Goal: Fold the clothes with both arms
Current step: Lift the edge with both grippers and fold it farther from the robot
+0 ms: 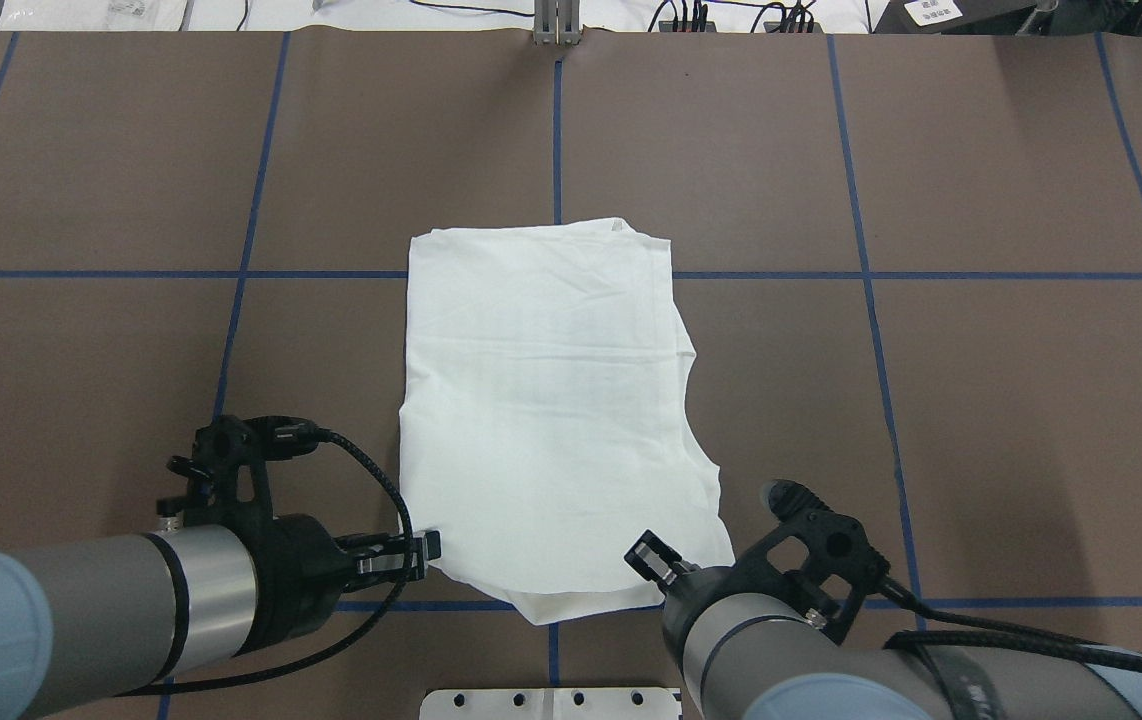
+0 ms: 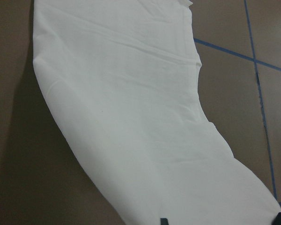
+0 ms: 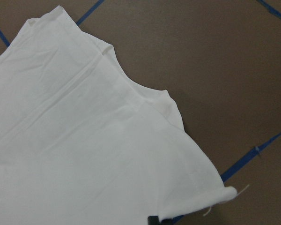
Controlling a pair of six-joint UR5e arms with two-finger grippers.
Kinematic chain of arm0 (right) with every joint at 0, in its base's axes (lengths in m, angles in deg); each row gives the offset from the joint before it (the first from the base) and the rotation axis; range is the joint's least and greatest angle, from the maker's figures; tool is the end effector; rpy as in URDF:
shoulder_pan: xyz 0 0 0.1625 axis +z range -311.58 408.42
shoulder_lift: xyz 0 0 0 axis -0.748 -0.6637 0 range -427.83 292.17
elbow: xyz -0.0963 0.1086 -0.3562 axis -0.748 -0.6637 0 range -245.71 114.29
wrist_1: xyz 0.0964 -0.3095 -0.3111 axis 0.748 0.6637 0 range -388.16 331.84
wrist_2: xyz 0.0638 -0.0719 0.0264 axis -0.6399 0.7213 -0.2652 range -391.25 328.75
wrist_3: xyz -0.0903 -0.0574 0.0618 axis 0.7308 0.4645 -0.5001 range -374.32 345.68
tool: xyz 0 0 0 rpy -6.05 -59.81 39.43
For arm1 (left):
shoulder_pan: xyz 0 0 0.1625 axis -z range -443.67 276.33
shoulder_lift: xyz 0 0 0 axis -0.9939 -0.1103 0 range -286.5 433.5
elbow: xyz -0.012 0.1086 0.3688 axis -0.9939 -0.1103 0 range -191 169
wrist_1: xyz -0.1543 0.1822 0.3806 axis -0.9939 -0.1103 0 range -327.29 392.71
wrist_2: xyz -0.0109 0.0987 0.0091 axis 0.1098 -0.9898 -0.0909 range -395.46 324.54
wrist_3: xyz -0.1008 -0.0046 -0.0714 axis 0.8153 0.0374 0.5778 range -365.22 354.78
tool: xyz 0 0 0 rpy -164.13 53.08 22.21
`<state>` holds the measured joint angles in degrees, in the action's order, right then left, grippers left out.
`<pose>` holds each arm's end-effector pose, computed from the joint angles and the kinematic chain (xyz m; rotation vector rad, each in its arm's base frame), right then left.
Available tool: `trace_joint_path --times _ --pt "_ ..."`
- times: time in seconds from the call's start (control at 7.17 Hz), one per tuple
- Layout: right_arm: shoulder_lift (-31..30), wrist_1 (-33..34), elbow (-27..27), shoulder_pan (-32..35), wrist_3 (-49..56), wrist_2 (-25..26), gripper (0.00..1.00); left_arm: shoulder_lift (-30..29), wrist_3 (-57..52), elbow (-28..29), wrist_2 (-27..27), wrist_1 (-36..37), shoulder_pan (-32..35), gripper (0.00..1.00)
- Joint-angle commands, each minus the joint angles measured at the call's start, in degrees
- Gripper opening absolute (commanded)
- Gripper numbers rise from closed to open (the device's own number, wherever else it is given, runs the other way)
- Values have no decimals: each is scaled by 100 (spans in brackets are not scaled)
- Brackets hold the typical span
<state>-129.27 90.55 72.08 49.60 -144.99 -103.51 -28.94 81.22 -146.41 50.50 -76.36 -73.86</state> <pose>-0.4358 -0.1799 0.0891 -0.0044 -0.9006 0.8107 0.4230 -0.2171 0.1056 0.2154 1.3271 -0.1393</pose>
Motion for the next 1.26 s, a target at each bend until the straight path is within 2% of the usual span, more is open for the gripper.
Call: trace_joint_path --times 0.0,0.42,0.56,0.7,1.12 --pt "71 355 258 84 93 -24 0 -117 31 -225 165 526 -33 0" --pt "641 -22 -821 1197 909 -59 0 -521 -539 627 201 640 1036 0" --pt "712 -398 -1172 1627 1173 -355 0 -809 -819 1073 210 641 1380 0" --pt "948 -680 -1872 2109 1358 -663 0 -1108 -961 1608 219 641 1644 0" --pt "1458 -2339 -4060 2579 1834 -675 0 -1715 -1374 3024 202 527 2216 0"
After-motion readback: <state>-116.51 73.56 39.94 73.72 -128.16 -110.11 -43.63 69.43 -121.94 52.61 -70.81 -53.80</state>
